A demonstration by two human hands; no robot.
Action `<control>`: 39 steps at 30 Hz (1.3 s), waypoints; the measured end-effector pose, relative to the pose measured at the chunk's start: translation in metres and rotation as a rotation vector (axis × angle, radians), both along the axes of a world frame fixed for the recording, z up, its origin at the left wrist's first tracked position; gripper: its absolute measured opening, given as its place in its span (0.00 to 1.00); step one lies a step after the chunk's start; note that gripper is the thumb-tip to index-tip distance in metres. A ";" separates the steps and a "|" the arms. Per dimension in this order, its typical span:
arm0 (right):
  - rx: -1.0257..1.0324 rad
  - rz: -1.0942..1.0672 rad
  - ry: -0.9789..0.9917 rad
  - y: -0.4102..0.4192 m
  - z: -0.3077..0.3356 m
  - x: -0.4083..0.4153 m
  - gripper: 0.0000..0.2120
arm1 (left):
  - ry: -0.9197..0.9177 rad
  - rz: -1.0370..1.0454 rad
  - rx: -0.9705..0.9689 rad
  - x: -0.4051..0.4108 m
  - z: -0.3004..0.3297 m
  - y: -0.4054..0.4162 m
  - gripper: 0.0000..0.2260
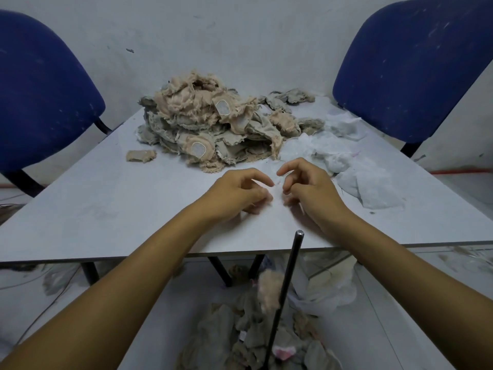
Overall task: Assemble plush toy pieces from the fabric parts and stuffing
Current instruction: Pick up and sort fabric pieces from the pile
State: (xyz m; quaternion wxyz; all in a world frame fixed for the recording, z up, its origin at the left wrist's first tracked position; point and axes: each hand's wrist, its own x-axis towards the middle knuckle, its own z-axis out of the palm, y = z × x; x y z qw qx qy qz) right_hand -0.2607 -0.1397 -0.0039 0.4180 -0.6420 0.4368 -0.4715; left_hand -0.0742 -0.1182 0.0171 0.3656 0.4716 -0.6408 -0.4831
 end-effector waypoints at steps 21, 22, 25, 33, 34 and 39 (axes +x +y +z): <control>-0.099 0.053 0.327 0.001 -0.002 0.003 0.21 | -1.074 0.333 -0.224 0.040 -0.014 -0.031 0.28; -0.103 0.054 0.330 0.002 -0.002 0.003 0.21 | -1.089 0.346 -0.231 0.039 -0.015 -0.031 0.26; -0.105 0.054 0.327 0.002 -0.003 0.004 0.21 | -1.048 0.389 -0.265 0.039 -0.020 -0.031 0.23; -0.100 0.062 0.329 0.002 -0.003 0.003 0.21 | -0.876 0.309 -0.318 0.045 -0.025 -0.032 0.18; -0.101 0.065 0.330 0.002 -0.003 0.003 0.21 | -0.853 0.304 -0.327 0.045 -0.024 -0.031 0.16; -0.111 0.071 0.330 0.002 -0.003 0.003 0.21 | -0.746 0.226 -0.499 0.035 -0.023 -0.018 0.13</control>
